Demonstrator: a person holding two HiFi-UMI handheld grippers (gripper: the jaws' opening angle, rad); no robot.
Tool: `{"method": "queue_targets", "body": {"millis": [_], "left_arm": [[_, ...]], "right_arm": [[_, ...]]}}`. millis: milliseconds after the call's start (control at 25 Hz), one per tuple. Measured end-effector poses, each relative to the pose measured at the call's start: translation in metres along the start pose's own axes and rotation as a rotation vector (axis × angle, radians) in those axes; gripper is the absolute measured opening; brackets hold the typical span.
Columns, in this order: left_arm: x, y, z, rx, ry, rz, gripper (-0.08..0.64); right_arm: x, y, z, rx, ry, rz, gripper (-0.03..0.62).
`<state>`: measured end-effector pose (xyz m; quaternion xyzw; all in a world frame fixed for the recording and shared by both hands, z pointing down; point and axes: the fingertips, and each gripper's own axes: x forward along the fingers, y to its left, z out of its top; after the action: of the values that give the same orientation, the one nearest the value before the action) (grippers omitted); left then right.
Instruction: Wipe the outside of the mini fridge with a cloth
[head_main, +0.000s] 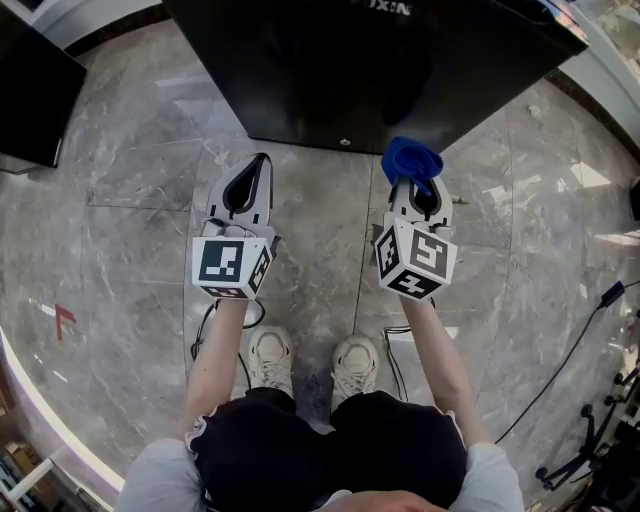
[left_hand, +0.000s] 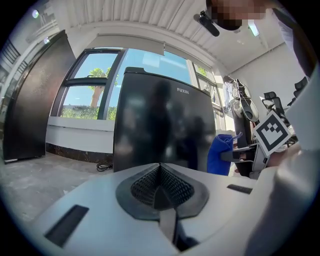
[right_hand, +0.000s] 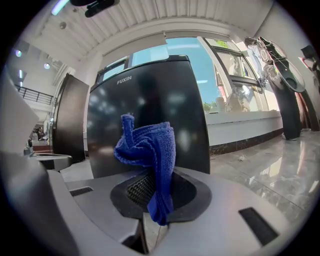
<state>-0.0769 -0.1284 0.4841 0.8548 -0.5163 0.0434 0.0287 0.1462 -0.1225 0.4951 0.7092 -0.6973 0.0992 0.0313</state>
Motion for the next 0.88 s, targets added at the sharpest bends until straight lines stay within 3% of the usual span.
{"method": "queue_targets", "body": {"millis": [120, 280, 440, 560, 720, 880], "left_arm": [[0.011, 0.004, -0.005, 0.0, 0.013, 0.012, 0.005], [0.023, -0.006, 0.016, -0.072, -0.005, -0.024, 0.005], [0.036, -0.022, 0.055, -0.008, -0.03, -0.077, 0.005], [0.047, -0.018, 0.101, 0.007, -0.081, -0.07, 0.005], [0.06, -0.007, 0.173, -0.052, -0.116, -0.022, 0.005], [0.043, -0.026, 0.279, -0.092, -0.1, -0.039, 0.005]], "right_arm": [[0.006, 0.012, 0.005, -0.038, -0.015, 0.023, 0.072], [0.006, 0.028, 0.027, -0.033, -0.03, 0.055, 0.072], [0.009, 0.024, 0.065, -0.008, -0.039, 0.066, 0.072], [0.012, 0.028, 0.1, -0.025, -0.05, 0.097, 0.072], [0.013, 0.042, 0.151, -0.021, 0.011, 0.11, 0.072], [-0.013, 0.073, 0.249, -0.014, 0.055, 0.143, 0.072]]}}
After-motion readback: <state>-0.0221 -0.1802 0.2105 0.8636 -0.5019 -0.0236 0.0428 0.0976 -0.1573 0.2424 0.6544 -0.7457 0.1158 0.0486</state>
